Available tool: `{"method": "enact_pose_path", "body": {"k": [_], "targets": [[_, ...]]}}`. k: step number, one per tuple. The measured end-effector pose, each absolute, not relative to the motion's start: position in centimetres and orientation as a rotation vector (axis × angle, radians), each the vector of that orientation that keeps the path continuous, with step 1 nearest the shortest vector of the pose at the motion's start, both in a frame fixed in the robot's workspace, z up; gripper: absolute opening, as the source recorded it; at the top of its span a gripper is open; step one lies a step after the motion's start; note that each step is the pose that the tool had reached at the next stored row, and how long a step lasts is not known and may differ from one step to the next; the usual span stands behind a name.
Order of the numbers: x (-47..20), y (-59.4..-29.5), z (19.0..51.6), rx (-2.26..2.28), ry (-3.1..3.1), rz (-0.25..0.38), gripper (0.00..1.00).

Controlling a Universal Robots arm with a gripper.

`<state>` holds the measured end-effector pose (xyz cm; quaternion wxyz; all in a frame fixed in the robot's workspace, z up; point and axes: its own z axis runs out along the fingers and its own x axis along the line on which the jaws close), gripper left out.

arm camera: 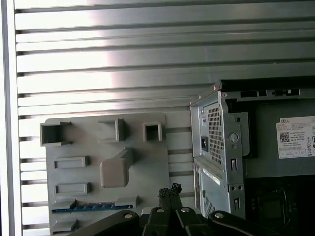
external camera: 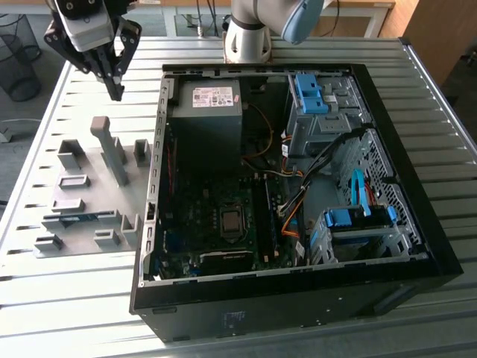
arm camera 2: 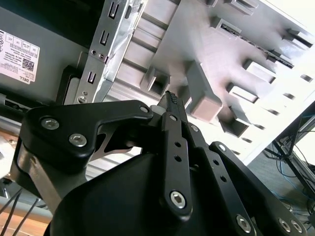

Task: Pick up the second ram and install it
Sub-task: 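Reach for the second ram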

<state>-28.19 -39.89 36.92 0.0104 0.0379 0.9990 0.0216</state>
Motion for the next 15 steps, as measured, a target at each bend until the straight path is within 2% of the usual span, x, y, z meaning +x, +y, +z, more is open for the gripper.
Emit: {"method": "enact_pose_path", "body": {"k": [15], "targets": [[-28.57, -39.89, 36.9, 0.118, 3.118, 0.068, 0.11]]}}
